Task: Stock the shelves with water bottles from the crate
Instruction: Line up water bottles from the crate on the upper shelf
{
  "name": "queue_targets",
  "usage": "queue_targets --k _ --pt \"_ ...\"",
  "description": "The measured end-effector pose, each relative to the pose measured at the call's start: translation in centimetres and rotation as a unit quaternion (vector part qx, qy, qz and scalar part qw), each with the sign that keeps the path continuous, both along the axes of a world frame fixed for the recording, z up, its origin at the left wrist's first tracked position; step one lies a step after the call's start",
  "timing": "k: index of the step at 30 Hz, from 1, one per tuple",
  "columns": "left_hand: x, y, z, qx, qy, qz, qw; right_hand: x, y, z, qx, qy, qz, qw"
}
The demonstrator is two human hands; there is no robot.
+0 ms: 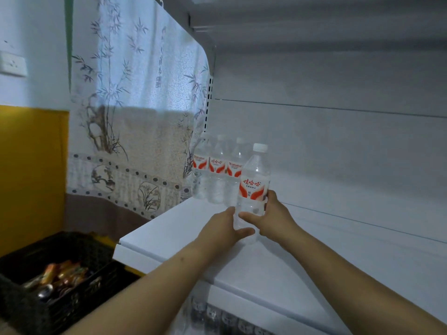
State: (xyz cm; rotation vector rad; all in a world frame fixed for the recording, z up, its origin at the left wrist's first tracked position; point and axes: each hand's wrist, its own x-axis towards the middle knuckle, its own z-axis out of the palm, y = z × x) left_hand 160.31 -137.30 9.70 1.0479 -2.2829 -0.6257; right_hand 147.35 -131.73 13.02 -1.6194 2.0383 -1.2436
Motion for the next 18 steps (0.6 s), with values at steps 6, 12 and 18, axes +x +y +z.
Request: queue_targets --k 6,12,18 --pt "-0.4 -6.2 1.8 -0.041 -0.131 0.029 0.990 -3.1 -5.9 -0.4 0.018 -0.001 -0.030 0.999" --pt "-1.1 -10.4 -2.2 -0.056 -0.120 0.071 0.989 -5.5 -10.5 -0.6 0.012 0.023 -0.096 0.995" --pt "-1.9 -11.1 -2.9 -0.092 -0.173 0.067 0.978 -5.7 -12.3 -1.4 -0.027 0.051 -0.148 0.987"
